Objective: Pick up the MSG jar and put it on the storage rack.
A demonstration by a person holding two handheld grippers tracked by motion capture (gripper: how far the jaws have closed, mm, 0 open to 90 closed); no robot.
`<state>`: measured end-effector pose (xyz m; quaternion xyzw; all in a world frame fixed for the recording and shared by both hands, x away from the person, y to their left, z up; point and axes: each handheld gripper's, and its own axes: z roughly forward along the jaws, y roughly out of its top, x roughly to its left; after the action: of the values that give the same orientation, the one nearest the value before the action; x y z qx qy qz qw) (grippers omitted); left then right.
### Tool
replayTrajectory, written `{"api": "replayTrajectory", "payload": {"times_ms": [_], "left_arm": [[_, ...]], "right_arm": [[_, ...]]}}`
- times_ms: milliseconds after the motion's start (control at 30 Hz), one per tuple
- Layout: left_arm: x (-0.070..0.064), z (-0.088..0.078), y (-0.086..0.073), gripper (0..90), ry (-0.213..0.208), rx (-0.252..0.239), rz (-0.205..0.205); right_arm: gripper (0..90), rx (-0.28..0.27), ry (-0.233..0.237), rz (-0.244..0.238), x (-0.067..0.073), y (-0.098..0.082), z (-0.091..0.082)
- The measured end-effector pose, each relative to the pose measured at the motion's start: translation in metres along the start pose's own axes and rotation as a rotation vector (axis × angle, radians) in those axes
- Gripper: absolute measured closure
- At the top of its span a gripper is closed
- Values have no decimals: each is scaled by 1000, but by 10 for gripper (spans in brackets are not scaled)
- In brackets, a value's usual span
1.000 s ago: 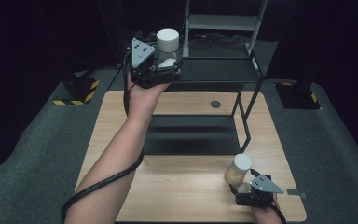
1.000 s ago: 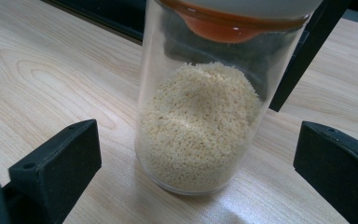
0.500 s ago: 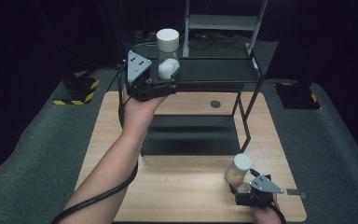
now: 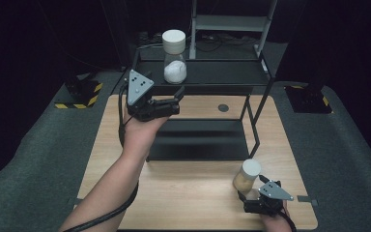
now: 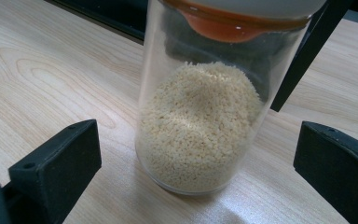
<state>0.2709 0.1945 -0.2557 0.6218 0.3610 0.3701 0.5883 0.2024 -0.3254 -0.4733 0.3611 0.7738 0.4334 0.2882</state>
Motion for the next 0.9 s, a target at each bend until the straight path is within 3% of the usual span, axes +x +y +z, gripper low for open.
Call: {"api": "replayTrajectory", "payload": {"times_ms": [633, 900], "left_arm": [[6, -23, -60, 3, -24, 63, -6], [7, -25, -92, 3, -37, 123, -23]], "right_arm": [[0, -1, 0, 0, 0, 0, 0], [0, 0, -1, -2, 0, 0, 0]]}}
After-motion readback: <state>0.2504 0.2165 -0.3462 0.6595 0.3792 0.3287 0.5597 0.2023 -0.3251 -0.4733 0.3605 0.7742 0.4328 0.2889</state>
